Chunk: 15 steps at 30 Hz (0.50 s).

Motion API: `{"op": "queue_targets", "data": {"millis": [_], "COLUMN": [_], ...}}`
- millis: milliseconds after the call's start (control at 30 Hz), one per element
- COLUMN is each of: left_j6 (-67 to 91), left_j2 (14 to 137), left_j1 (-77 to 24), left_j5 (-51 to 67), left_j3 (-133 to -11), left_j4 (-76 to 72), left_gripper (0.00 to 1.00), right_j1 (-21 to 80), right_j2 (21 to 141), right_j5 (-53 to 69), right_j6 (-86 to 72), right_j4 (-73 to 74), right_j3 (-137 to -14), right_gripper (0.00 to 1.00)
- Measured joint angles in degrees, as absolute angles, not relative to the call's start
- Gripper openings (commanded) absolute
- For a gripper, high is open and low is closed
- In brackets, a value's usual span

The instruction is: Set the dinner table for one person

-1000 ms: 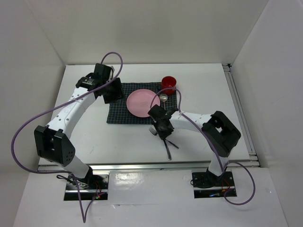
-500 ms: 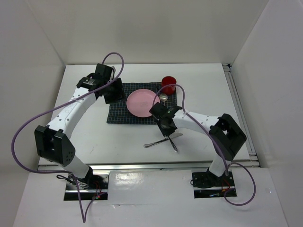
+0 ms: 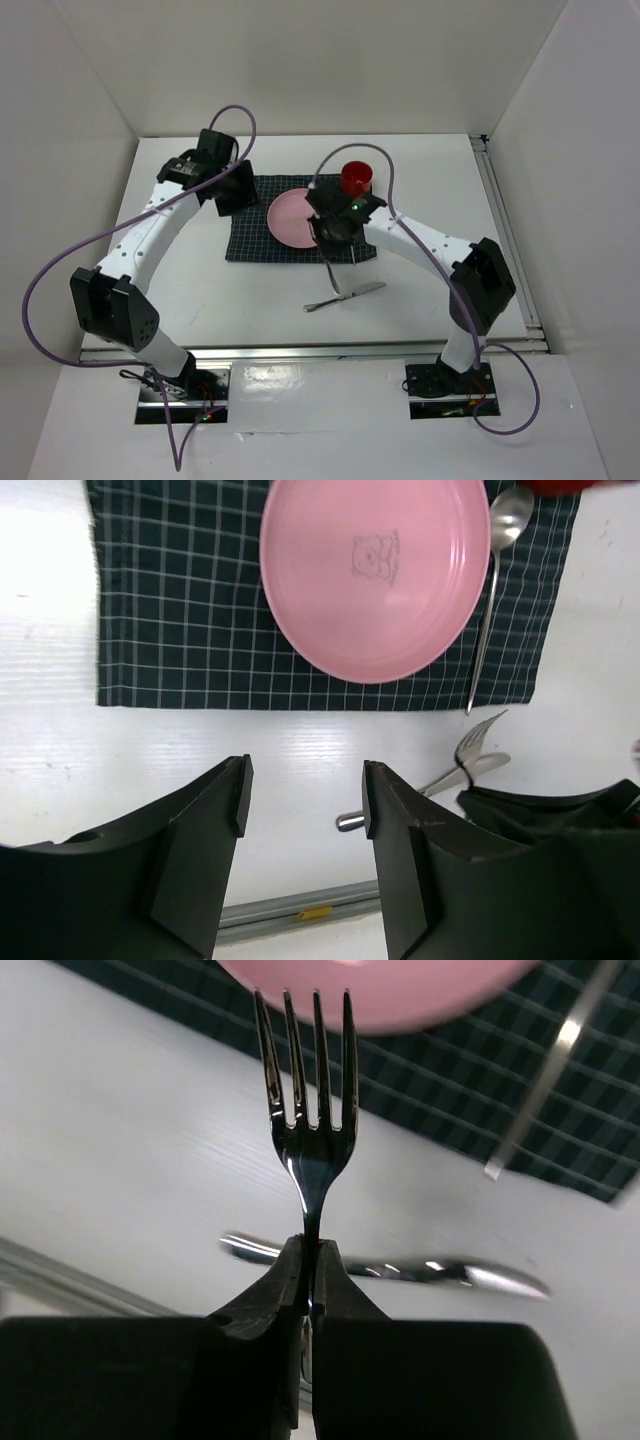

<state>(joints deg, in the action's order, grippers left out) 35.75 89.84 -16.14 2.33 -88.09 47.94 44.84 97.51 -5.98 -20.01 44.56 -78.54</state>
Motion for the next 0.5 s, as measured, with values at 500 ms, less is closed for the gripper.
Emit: {"op": "queue_targets", "data": {"millis": [500], "left_j6": [44.97], "left_j2": [70.37], "left_j1": [-10.94], "left_j5": [-8.58], "left_j3": [-92.25], "left_j4": [50.92], "left_gripper": [0.64], "right_j1": [44.80], "right_j2": [137.16], "right_j5": [6.68], "right_j6": [-38.15], "right_j4": [36.88], "right_j3": [-130.52], "right_gripper": [0.00]}}
